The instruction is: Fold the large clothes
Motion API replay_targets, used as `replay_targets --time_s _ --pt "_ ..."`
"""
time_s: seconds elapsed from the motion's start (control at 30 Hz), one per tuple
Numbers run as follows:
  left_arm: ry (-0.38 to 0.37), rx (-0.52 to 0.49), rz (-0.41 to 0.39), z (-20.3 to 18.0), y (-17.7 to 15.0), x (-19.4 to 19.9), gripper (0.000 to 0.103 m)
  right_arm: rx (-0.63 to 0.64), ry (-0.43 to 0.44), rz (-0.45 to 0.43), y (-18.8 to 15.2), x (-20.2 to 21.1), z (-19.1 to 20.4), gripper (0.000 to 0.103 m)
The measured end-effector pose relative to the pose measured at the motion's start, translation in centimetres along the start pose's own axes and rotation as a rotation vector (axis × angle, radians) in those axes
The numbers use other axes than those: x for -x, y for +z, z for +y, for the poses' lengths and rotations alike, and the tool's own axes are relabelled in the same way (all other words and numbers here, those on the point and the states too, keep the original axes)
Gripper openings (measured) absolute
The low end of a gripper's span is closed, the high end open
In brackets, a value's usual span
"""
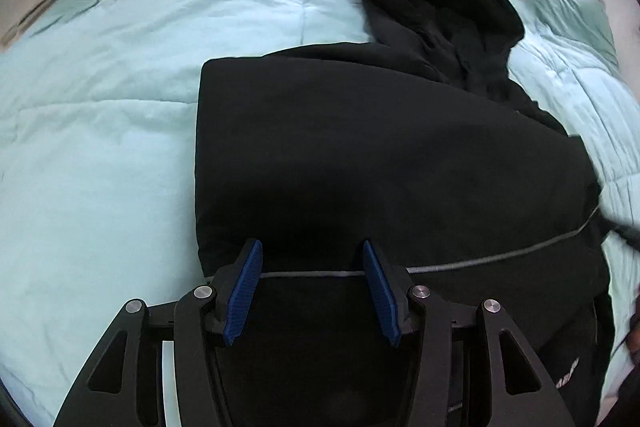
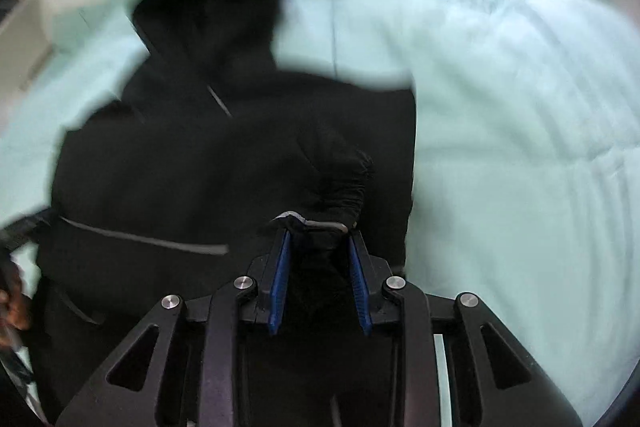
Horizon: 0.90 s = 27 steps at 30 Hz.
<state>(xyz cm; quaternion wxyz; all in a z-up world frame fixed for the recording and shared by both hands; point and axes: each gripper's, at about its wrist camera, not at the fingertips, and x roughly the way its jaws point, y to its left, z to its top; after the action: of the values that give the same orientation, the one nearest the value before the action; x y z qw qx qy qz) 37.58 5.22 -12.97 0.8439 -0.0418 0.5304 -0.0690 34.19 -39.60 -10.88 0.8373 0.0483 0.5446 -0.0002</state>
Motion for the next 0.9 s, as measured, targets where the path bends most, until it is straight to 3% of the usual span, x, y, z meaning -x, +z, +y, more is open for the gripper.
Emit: replay_targets --time_s 0.1,0.2,0.3,0.33,0.37,0.43,0.5,0.57,0.63,0.7,0.83,0.9 --pt "-0.024 0.027 0.016 1.0 0.4 0.5 0.054 -0.041 0.035 0.041 -1.0 -2.8 -1.1 0.032" --pt "-0.039 0.048 0.018 1.2 1.1 2.1 0.054 -0.07 0.04 0.061 -0.7 -1.5 -1.4 0.034" --pt "-0.113 0.071 -0.047 0.6 1.8 5.6 0.054 -0.067 0.007 0.031 0.1 2.3 -0.9 0.046" --pt "-0.129 0.067 -0.064 0.5 1.8 6.8 0.054 -0.058 -0.004 -0.005 0.5 3.7 -0.4 0.056" --pt "-0.14 0.061 -0.074 0.1 2.0 7.3 0.054 -0.047 0.005 -0.04 1.0 4.7 0.2 0.064" --pt "-0.164 0.024 -0.072 -1.4 2.8 7.0 0.054 -0.012 0.046 -0.103 2.4 6.5 2.2 0.069" --pt "-0.111 -0.029 -0.053 -3.0 3.2 5.3 0.054 0.035 0.059 -0.108 4.0 5.7 4.7 0.068" --pt "-0.044 -0.042 0.026 -3.6 3.1 2.0 0.054 0.077 0.043 -0.077 4.9 2.9 6.8 0.068" --pt "-0.01 -0.004 0.106 -2.8 2.4 -1.2 0.054 0.084 0.004 0.018 4.9 -1.5 7.4 0.066" --pt "-0.012 0.0 0.11 -2.4 2.0 -2.2 0.053 0.055 -0.006 0.114 3.9 -5.9 6.6 0.064" --pt "0.037 -0.013 0.133 -3.1 2.6 -2.0 0.054 0.054 0.014 0.103 4.0 -6.5 6.5 0.064" --pt "0.019 -0.002 0.114 -3.1 2.5 -0.7 0.054 0.06 0.018 0.111 4.3 -5.6 6.7 0.064"
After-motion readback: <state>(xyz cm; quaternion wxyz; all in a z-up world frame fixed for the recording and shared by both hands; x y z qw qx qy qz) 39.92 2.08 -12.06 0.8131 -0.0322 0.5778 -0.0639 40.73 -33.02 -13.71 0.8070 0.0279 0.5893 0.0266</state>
